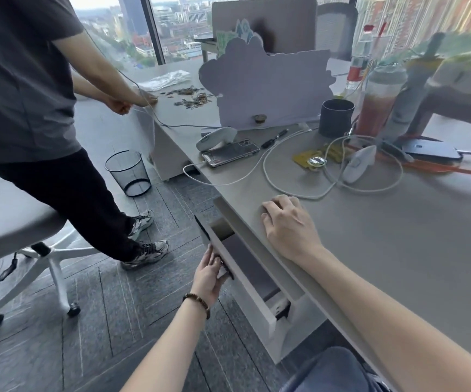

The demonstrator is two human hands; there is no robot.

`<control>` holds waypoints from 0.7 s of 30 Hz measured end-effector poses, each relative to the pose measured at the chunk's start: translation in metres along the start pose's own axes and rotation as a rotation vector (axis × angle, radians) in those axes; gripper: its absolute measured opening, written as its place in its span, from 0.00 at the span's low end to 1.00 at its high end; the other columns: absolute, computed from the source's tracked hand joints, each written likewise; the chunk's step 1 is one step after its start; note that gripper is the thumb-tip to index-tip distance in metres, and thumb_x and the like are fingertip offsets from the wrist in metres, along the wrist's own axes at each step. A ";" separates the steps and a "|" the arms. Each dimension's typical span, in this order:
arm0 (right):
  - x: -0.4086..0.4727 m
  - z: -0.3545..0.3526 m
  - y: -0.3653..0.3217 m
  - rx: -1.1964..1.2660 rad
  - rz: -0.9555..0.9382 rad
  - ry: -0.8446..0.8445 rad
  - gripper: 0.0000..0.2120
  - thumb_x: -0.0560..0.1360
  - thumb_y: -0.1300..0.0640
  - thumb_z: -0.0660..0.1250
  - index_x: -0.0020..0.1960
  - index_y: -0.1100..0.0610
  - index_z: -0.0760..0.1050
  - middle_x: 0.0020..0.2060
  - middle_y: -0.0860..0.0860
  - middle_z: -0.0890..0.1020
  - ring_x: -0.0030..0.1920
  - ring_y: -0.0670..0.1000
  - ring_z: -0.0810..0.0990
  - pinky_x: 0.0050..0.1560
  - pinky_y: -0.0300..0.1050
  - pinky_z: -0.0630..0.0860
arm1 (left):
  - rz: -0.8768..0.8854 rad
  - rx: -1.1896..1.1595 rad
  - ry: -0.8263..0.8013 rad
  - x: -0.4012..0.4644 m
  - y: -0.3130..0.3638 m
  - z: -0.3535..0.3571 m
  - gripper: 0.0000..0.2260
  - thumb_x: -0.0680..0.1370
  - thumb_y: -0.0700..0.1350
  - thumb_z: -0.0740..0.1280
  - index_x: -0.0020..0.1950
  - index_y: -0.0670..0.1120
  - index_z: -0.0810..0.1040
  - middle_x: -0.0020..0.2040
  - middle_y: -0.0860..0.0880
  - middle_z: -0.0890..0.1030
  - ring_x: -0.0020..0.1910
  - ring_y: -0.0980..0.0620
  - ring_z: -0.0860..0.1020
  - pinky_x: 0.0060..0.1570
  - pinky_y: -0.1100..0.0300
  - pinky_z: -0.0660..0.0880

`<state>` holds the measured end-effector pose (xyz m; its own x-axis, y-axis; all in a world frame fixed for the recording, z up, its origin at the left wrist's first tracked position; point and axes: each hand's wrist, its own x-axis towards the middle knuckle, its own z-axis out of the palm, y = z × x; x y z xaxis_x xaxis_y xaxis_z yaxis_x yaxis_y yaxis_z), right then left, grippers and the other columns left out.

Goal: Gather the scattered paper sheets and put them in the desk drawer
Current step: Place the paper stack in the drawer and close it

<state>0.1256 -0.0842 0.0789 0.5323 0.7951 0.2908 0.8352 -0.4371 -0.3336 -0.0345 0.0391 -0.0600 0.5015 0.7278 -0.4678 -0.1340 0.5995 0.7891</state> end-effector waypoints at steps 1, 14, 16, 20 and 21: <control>0.000 0.001 0.000 -0.009 -0.007 0.008 0.15 0.81 0.52 0.60 0.62 0.55 0.80 0.61 0.53 0.79 0.63 0.57 0.74 0.64 0.51 0.71 | -0.001 0.002 -0.006 0.004 -0.002 0.006 0.25 0.83 0.32 0.55 0.79 0.49 0.62 0.77 0.46 0.67 0.75 0.44 0.68 0.69 0.37 0.68; 0.006 0.007 0.004 -0.010 -0.024 0.054 0.14 0.79 0.53 0.61 0.58 0.56 0.80 0.57 0.54 0.79 0.60 0.58 0.74 0.63 0.52 0.72 | 0.009 0.040 -0.056 0.039 -0.021 0.047 0.26 0.84 0.34 0.56 0.80 0.50 0.59 0.77 0.44 0.66 0.75 0.44 0.67 0.71 0.39 0.67; 0.007 0.008 0.004 -0.016 -0.020 0.058 0.13 0.79 0.53 0.61 0.57 0.56 0.80 0.57 0.55 0.79 0.60 0.58 0.74 0.63 0.53 0.72 | -0.001 0.027 -0.051 0.041 -0.023 0.046 0.26 0.84 0.33 0.56 0.80 0.50 0.60 0.78 0.43 0.66 0.76 0.44 0.66 0.71 0.38 0.67; 0.007 0.011 0.003 -0.042 -0.027 0.055 0.12 0.79 0.55 0.60 0.57 0.57 0.79 0.56 0.55 0.79 0.59 0.59 0.74 0.61 0.53 0.73 | 0.002 -0.003 -0.060 0.041 -0.023 0.044 0.25 0.84 0.34 0.56 0.80 0.50 0.60 0.77 0.44 0.66 0.75 0.45 0.67 0.71 0.39 0.67; 0.006 0.011 0.002 -0.049 -0.034 0.055 0.12 0.79 0.55 0.60 0.57 0.57 0.79 0.56 0.56 0.79 0.59 0.59 0.74 0.61 0.53 0.73 | 0.000 -0.020 -0.066 0.039 -0.022 0.044 0.25 0.84 0.34 0.56 0.80 0.50 0.60 0.77 0.44 0.67 0.75 0.45 0.67 0.71 0.38 0.67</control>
<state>0.1289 -0.0756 0.0696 0.5093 0.7860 0.3504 0.8579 -0.4316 -0.2787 0.0259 0.0395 -0.0777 0.5567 0.7046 -0.4401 -0.1511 0.6068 0.7803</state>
